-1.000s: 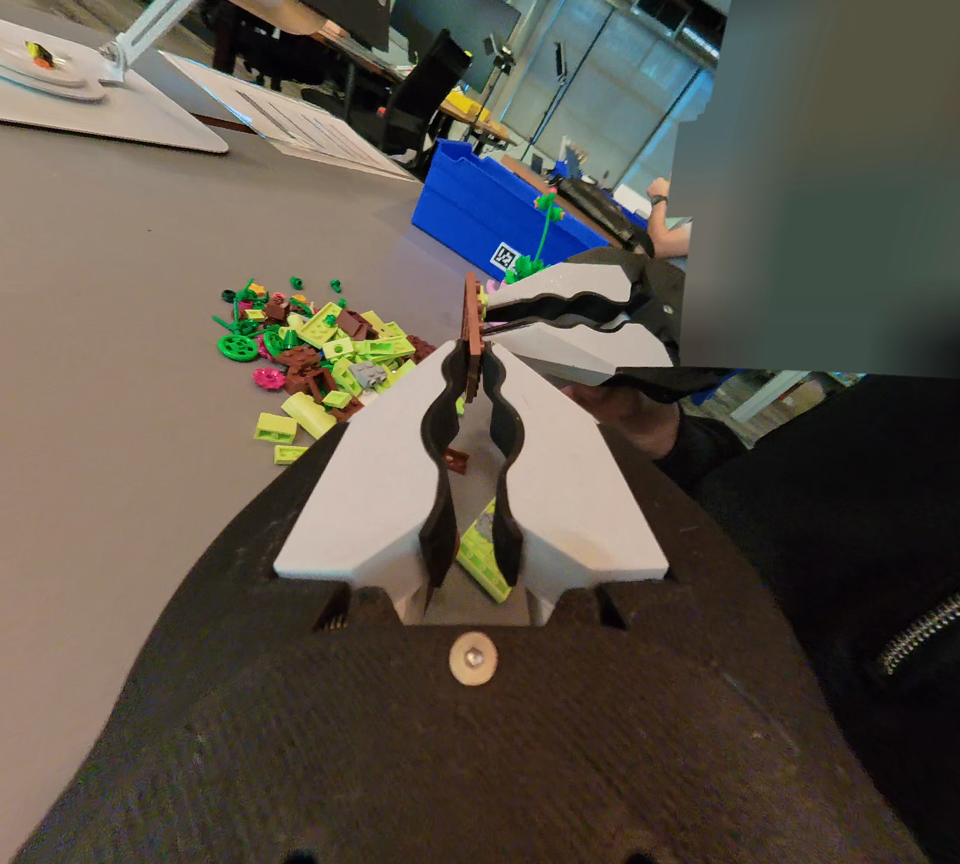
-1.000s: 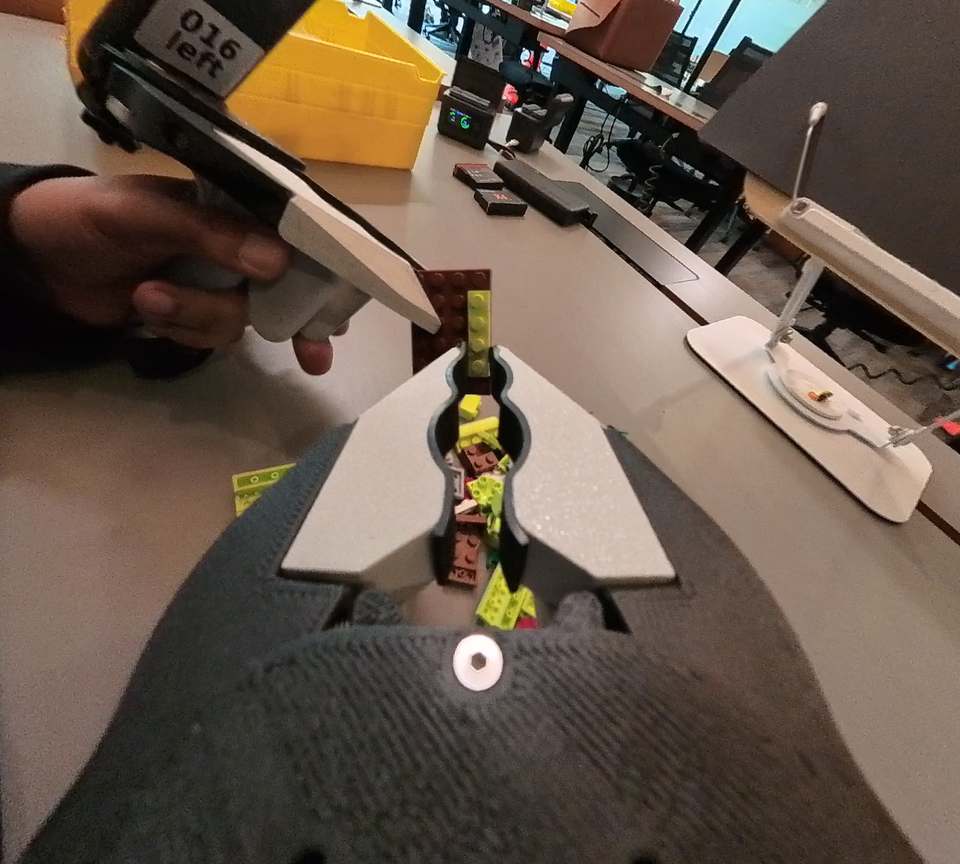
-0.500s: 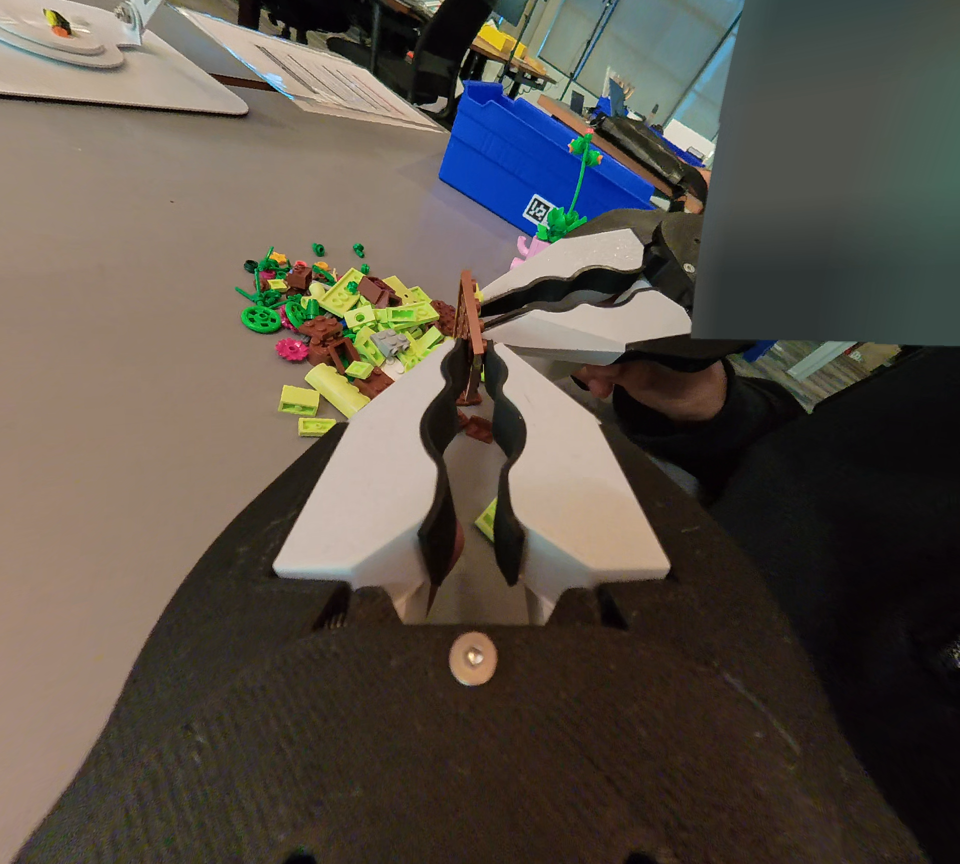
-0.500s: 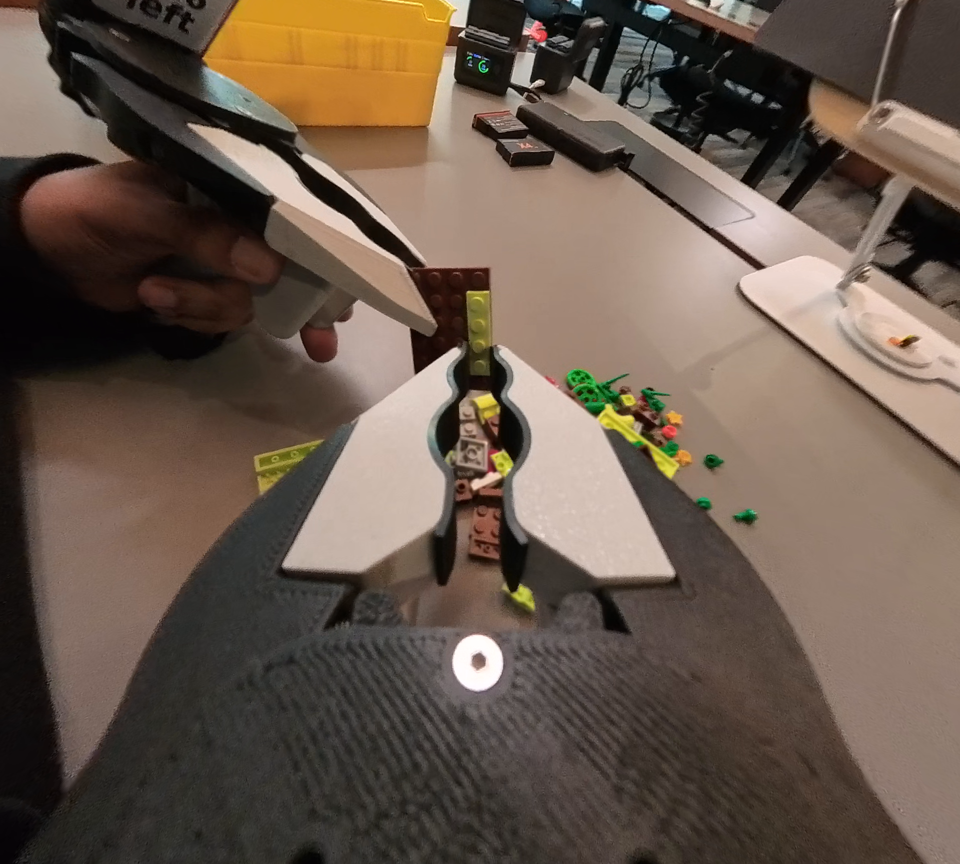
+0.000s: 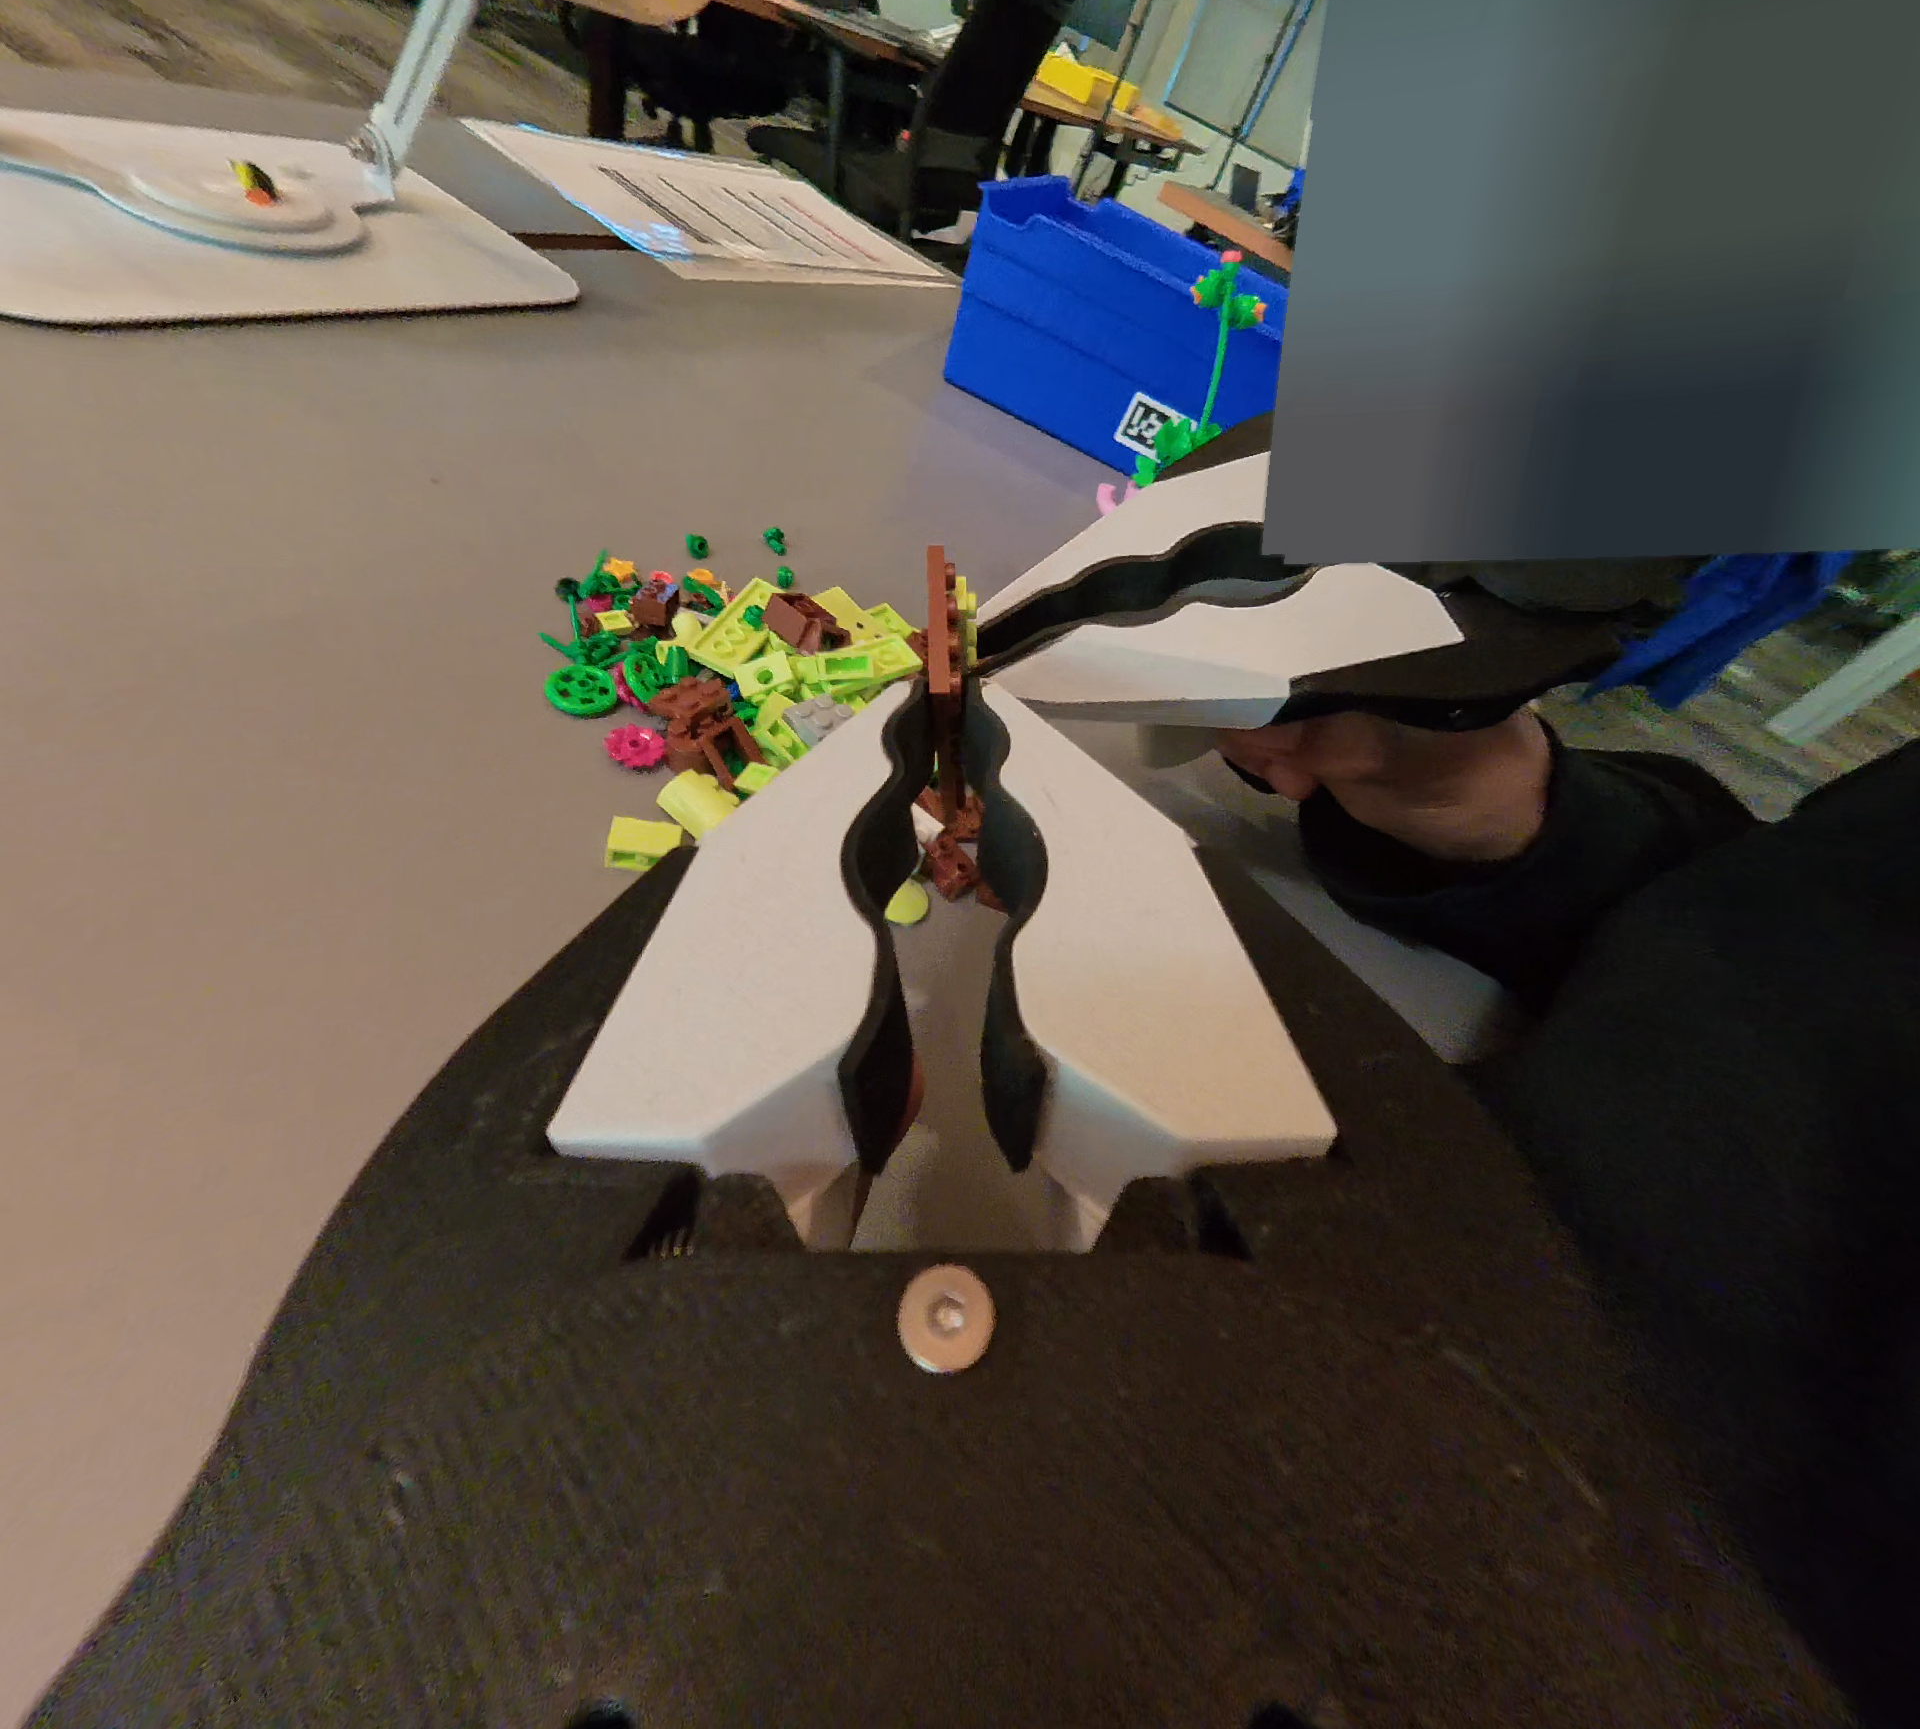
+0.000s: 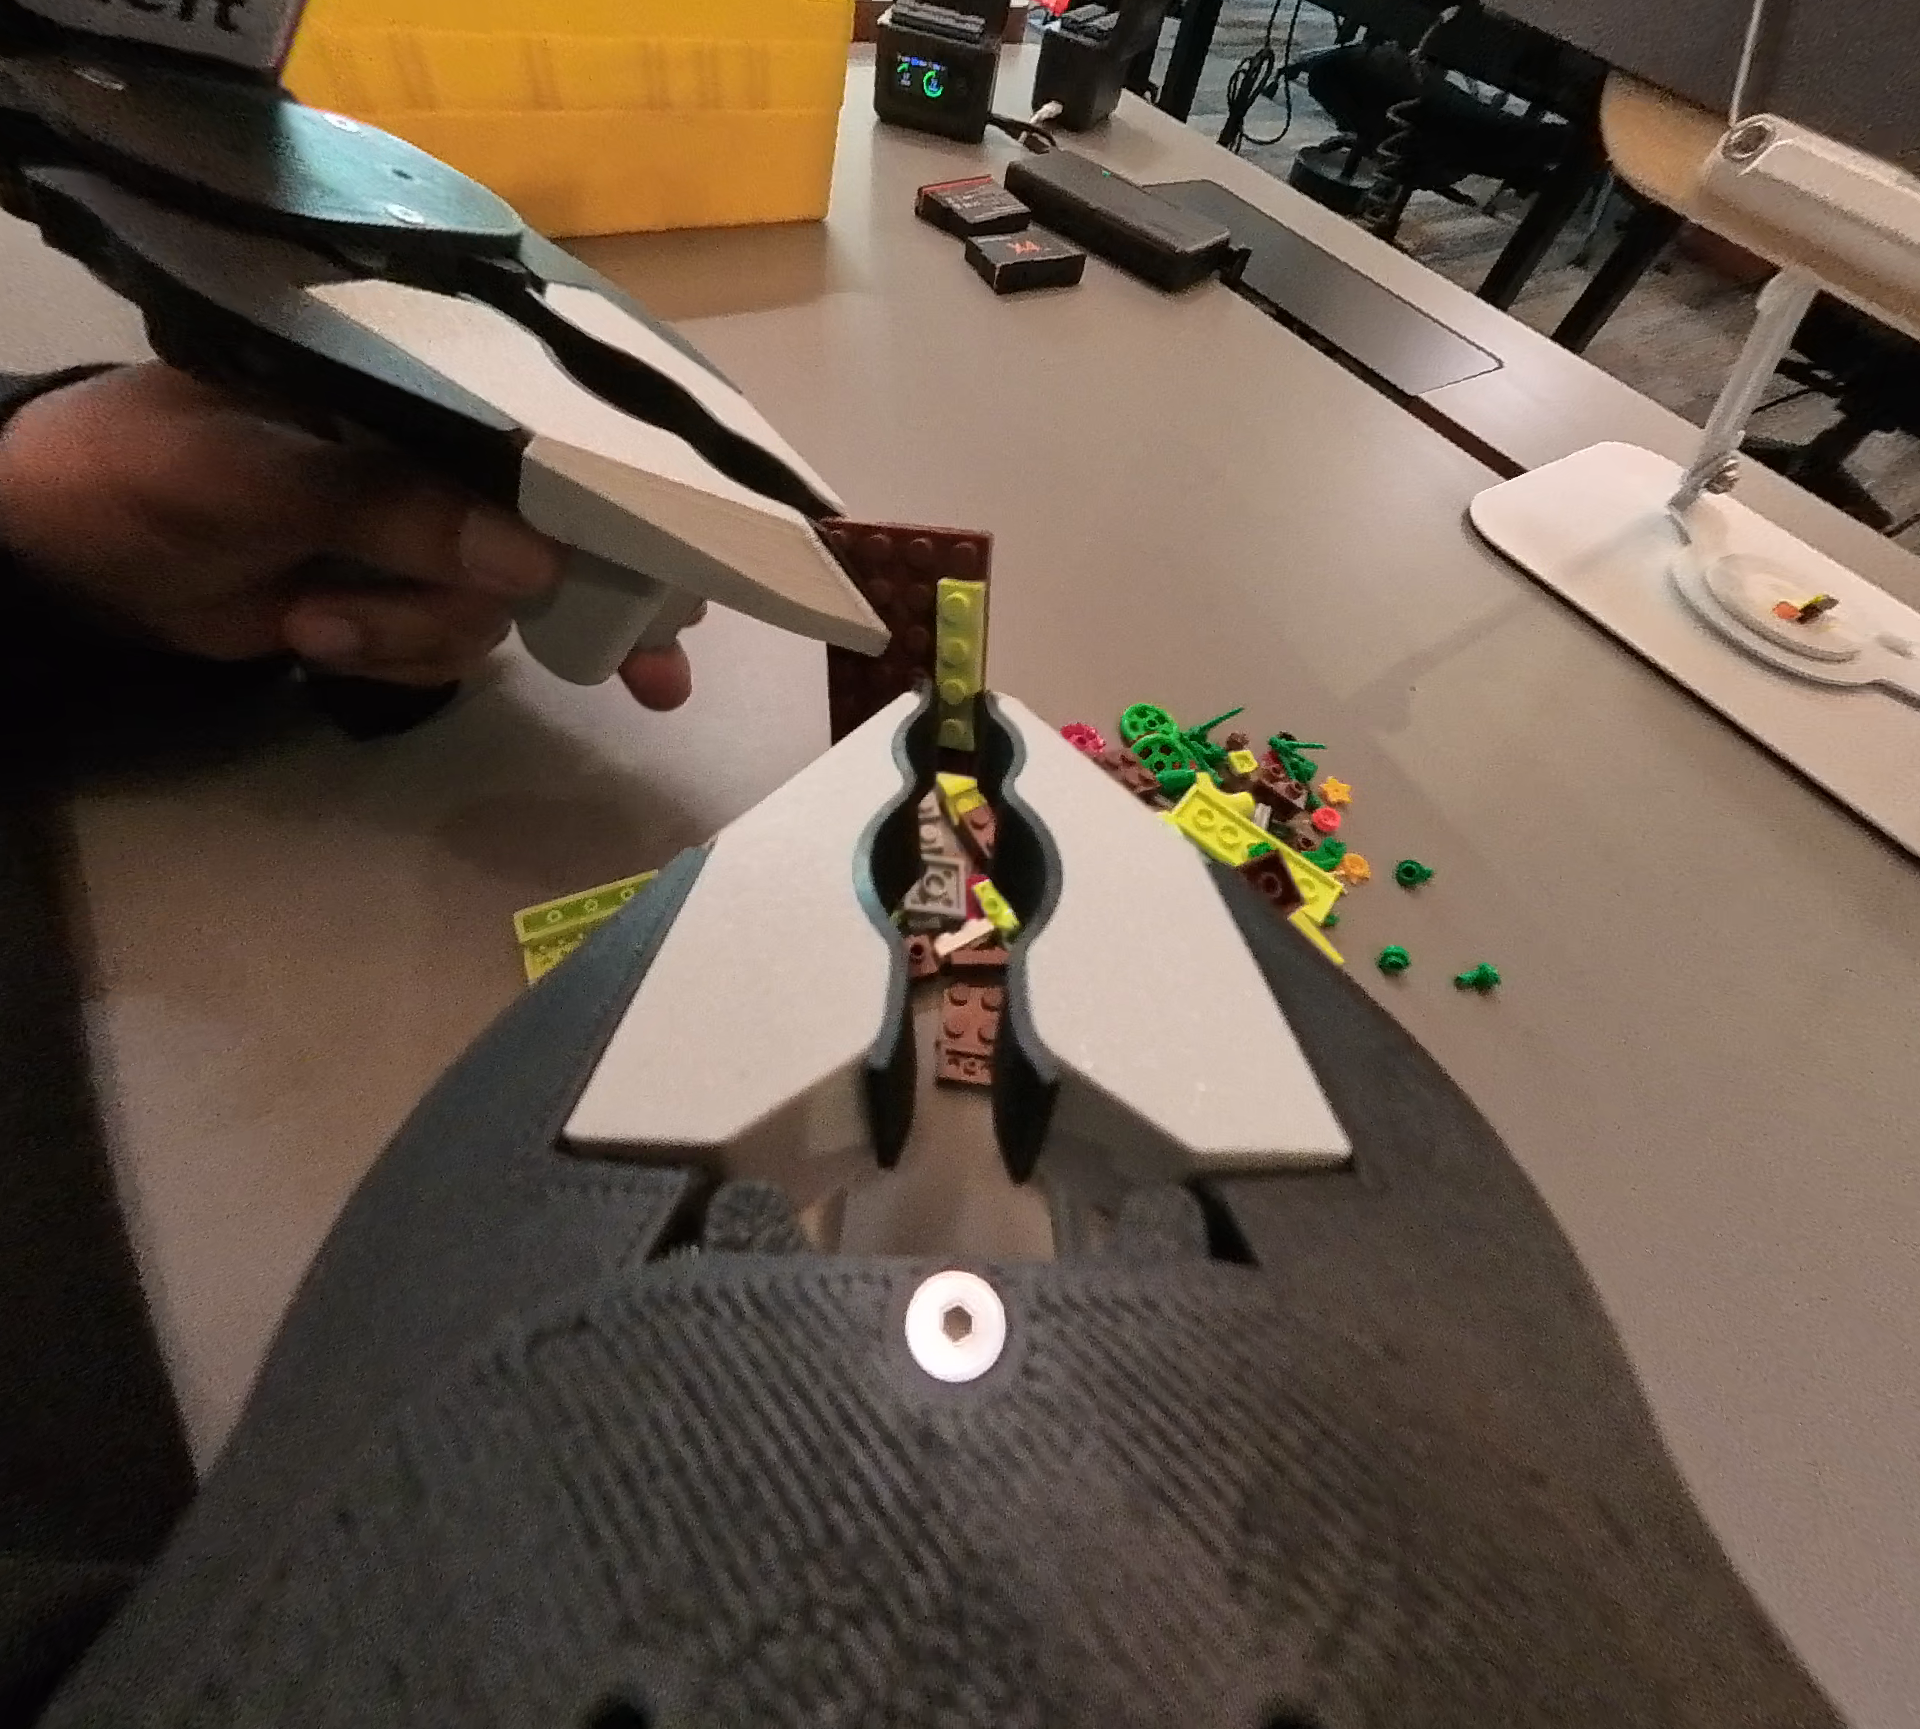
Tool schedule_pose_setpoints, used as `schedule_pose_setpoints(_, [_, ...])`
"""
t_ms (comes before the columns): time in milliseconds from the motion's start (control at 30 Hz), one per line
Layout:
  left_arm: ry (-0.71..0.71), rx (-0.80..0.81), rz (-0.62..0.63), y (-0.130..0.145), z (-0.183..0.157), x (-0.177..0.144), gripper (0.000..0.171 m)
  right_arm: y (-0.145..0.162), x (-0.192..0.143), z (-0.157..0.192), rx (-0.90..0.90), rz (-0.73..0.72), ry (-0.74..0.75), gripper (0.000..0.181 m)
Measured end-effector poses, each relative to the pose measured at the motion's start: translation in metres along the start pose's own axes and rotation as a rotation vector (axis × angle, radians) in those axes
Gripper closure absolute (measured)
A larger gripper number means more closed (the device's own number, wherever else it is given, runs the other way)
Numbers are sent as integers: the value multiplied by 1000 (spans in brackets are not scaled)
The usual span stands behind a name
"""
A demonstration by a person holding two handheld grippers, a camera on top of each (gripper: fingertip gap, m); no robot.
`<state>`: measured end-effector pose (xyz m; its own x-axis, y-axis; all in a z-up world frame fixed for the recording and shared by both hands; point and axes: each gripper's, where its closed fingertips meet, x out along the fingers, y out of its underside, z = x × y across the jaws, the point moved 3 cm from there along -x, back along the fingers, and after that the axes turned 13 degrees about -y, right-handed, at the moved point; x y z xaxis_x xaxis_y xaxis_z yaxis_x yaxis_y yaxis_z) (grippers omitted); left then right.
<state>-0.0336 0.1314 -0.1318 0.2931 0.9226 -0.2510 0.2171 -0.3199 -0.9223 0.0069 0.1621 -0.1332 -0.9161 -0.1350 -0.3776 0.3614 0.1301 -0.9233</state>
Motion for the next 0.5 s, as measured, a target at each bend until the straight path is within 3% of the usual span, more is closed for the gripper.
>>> schedule_pose_setpoints(267, [-116, 68, -26, -3, 2, 5, 170, -3, -1, -2, -49, 13, 74, 176])
schedule_pose_setpoints(333, [-330, 155, -25, -6, 39, 0, 170, -13, -6, 3, -4, -83, 40, 176])
schedule_pose_setpoints(433, [-217, -128, -60, -9, 55, -10, 171, -8, -8, -5, 64, -94, 23, 176])
schedule_pose_setpoints(500, [-197, -144, -89, -13, 54, -11, 171, -1, -8, -9, 84, -72, 12, 176])
